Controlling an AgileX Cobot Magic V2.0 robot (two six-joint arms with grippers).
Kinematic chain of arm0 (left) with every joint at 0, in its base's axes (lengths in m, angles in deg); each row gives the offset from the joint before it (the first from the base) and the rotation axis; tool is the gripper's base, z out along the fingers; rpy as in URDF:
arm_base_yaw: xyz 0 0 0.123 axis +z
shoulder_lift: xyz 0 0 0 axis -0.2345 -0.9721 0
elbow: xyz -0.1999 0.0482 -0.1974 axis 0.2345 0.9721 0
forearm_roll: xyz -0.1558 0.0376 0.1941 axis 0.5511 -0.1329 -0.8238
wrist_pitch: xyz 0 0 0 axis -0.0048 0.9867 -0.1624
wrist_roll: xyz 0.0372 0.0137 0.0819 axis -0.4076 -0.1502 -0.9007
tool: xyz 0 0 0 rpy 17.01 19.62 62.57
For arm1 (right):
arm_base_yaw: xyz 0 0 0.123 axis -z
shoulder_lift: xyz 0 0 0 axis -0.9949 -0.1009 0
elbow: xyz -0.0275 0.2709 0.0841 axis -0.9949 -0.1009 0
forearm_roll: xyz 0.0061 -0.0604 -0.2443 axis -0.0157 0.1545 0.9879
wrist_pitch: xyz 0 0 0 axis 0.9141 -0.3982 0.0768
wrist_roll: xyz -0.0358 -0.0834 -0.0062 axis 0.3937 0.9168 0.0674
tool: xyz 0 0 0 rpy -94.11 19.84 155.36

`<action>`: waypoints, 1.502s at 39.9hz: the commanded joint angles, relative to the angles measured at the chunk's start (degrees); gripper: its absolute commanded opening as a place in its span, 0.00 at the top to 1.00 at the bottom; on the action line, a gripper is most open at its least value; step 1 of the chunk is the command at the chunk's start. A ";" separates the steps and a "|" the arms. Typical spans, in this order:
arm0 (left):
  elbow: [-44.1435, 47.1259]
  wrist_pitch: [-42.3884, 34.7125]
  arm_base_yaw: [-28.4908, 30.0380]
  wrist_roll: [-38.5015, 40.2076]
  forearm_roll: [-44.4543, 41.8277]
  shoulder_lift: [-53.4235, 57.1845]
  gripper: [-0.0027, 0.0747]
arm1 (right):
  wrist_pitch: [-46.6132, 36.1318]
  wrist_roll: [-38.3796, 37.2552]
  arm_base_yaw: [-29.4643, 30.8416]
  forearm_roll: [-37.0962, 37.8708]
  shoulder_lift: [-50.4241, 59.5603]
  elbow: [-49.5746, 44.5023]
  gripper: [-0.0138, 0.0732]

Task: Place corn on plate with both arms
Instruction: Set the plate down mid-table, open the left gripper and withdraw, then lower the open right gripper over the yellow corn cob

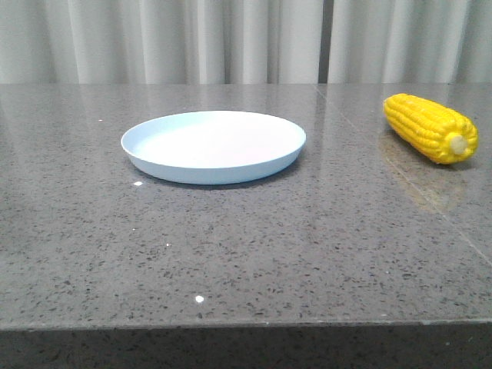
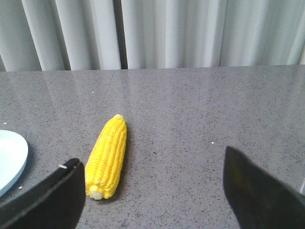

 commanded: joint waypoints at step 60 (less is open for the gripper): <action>13.48 -10.28 0.07 0.57 -0.81 32.68 0.99 | 15.35 0.26 -4.51 -7.68 -52.49 33.33 0.13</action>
